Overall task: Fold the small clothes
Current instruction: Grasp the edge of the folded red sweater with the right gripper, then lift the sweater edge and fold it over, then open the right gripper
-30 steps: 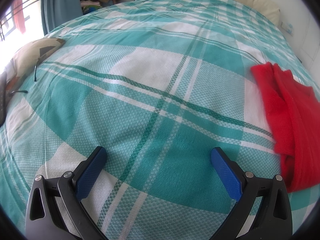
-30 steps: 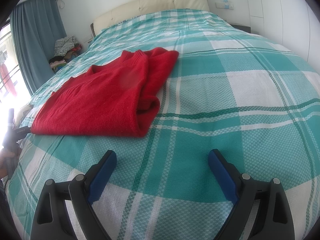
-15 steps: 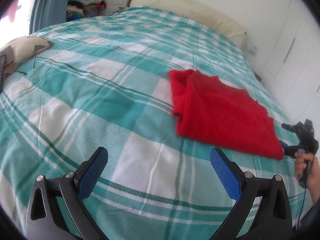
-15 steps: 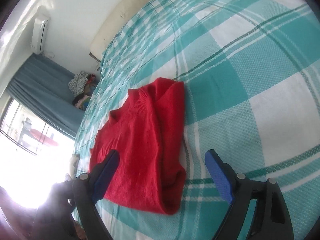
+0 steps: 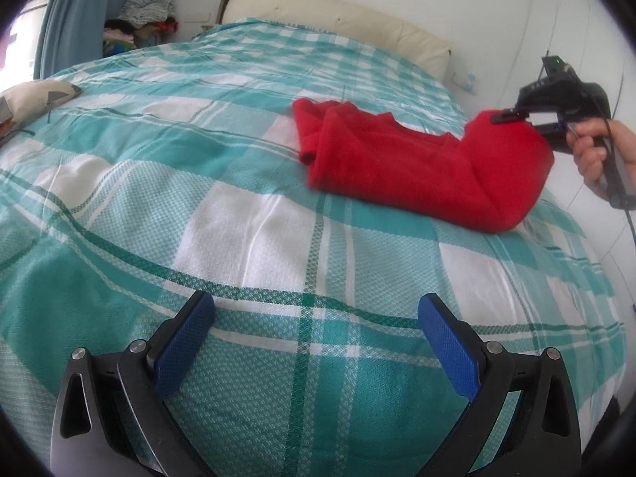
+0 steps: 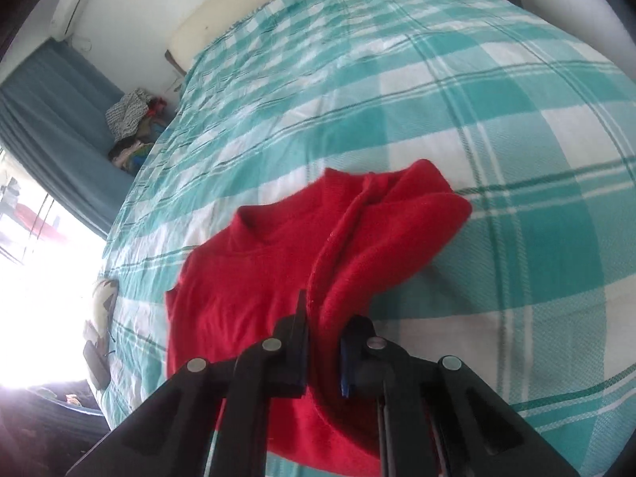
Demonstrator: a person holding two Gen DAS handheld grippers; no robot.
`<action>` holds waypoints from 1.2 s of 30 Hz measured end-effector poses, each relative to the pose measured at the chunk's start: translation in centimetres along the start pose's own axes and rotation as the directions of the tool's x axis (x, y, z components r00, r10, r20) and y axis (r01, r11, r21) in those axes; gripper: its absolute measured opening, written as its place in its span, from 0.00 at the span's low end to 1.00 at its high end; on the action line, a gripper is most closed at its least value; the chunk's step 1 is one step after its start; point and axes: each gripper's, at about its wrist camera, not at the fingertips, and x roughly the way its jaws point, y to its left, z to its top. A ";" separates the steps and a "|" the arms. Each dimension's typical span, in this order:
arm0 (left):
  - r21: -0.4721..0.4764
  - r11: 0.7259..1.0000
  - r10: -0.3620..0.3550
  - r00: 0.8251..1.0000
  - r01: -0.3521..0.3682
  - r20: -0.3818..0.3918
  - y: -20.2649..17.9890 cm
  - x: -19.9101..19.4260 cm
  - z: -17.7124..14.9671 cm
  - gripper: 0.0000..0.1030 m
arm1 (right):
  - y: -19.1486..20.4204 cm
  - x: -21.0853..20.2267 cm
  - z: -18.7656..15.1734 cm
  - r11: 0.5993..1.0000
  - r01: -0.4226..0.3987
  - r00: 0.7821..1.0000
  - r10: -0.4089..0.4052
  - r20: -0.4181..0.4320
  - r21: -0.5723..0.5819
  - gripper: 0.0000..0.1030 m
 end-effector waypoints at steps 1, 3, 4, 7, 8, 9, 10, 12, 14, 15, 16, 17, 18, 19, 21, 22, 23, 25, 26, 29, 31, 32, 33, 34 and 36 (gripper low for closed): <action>0.000 1.000 -0.002 1.000 0.002 0.002 0.0 0.0 -0.1 0.99 | 2.3 0.6 0.2 0.999 -0.004 1.000 0.003 -0.023 -0.035 0.11; -0.002 1.000 -0.009 1.000 0.009 0.007 0.0 -0.1 -0.2 0.99 | 6.6 2.5 0.1 0.995 -0.002 0.998 -0.004 -0.070 -0.099 0.11; -0.004 1.000 -0.014 1.000 0.014 0.009 0.1 -0.2 -0.3 0.99 | 8.6 3.7 -0.1 0.992 -0.003 0.996 -0.008 -0.086 -0.127 0.11; -0.010 1.000 -0.026 1.000 0.026 0.016 0.2 -0.3 -0.4 0.99 | 13.3 7.8 -1.6 0.980 -0.013 0.990 -0.015 -0.138 -0.200 0.11; -0.011 1.000 -0.028 0.999 0.028 0.018 0.2 -0.4 -0.4 0.99 | 14.7 9.1 -2.3 0.974 -0.011 0.988 -0.024 -0.151 -0.227 0.11; -0.011 0.999 -0.030 0.999 0.030 0.019 0.2 -0.4 -0.4 0.99 | 15.6 10.1 -3.3 0.967 -0.005 0.986 -0.037 -0.161 -0.255 0.11; -0.011 0.999 -0.030 0.999 0.030 0.021 0.2 -0.4 -0.5 0.99 | 16.5 11.4 -3.9 0.961 0.001 0.984 -0.050 -0.172 -0.276 0.11; -0.009 1.000 -0.029 0.999 0.030 0.022 0.1 -0.4 -0.5 0.99 | 16.9 13.1 -5.2 0.964 -0.059 0.973 -0.002 -0.230 -0.259 0.22; -0.010 0.999 -0.030 0.999 0.030 0.022 0.1 -0.4 -0.5 0.99 | 16.8 13.8 -5.8 0.961 -0.224 0.938 0.168 -0.304 -0.161 0.24; -0.010 1.000 -0.030 0.999 0.030 0.022 0.1 -0.4 -0.5 0.99 | 16.9 13.4 -5.9 0.943 -0.309 0.912 0.257 -0.321 -0.121 0.24; -0.009 1.000 -0.028 0.999 0.029 0.022 0.1 -0.4 -0.5 0.99 | 17.1 12.6 -5.9 0.928 -0.352 0.900 0.300 -0.318 -0.122 0.25; -0.007 1.000 -0.025 0.999 0.025 0.020 0.1 -0.4 -0.5 0.99 | 17.2 11.6 -5.6 0.918 -0.366 0.902 0.310 -0.302 -0.152 0.25; -0.005 1.000 -0.022 1.000 0.022 0.018 0.0 -0.4 -0.5 0.99 | 17.3 10.4 -5.3 0.912 -0.363 0.911 0.304 -0.280 -0.192 0.26; -0.003 1.000 -0.019 1.000 0.019 0.017 0.0 -0.4 -0.5 0.99 | 17.2 9.2 -5.0 0.909 -0.344 0.924 0.283 -0.255 -0.236 0.26; -0.002 1.000 -0.017 1.000 0.017 0.017 -0.1 -0.4 -0.5 0.99 | 16.9 7.2 -4.7 0.909 -0.232 0.966 0.173 -0.192 -0.346 0.26; -0.002 1.000 -0.017 1.000 0.017 0.016 -0.1 -0.4 -0.5 0.99 | 16.7 6.7 -4.8 0.899 -0.171 0.980 0.111 -0.168 -0.403 0.26; -0.001 1.000 -0.015 1.000 0.015 0.016 -0.1 -0.3 -0.5 0.99 | 16.5 6.4 -5.2 0.885 -0.130 0.986 0.066 -0.155 -0.448 0.26; 0.003 1.000 -0.008 1.000 0.008 0.014 -0.3 -0.3 -0.5 0.99 | 16.2 6.8 -6.6 0.861 -0.122 0.983 0.037 -0.179 -0.494 0.26; 0.005 1.000 -0.005 1.000 0.005 0.013 -0.3 -0.3 -0.5 0.99 | 16.3 7.3 -7.6 0.851 -0.136 0.980 0.041 -0.193 -0.507 0.26; 0.003 1.000 -0.008 1.000 0.008 0.016 -0.3 -0.3 -0.6 0.99 | 16.9 9.6 -10.3 0.828 -0.194 0.972 0.090 -0.217 -0.527 0.26; 0.000 1.000 -0.014 1.000 0.014 0.020 -0.2 -0.4 -0.6 0.99 | 17.5 12.1 -12.3 0.812 -0.220 0.959 0.079 -0.271 -0.540 0.26; 0.000 1.000 -0.016 1.000 0.016 0.021 -0.2 -0.4 -0.6 0.99 | 17.8 13.3 -13.3 0.802 -0.209 0.956 0.046 -0.291 -0.560 0.28; 0.000 1.000 -0.016 1.000 0.016 0.021 -0.2 -0.4 -0.6 0.99 | 17.9 13.7 -14.0 0.793 -0.199 0.956 0.027 -0.294 -0.576 0.28; 0.001 1.000 -0.015 1.000 0.015 0.021 -0.2 -0.4 -0.7 0.99 | 17.9 13.6 -14.2 0.790 -0.203 0.956 0.033 -0.290 -0.579 0.28; 0.004 1.000 -0.011 1.000 0.011 0.020 -0.2 -0.4 -0.7 0.99 | 17.4 12.3 -13.3 0.809 -0.243 0.950 0.086 -0.302 -0.535 0.28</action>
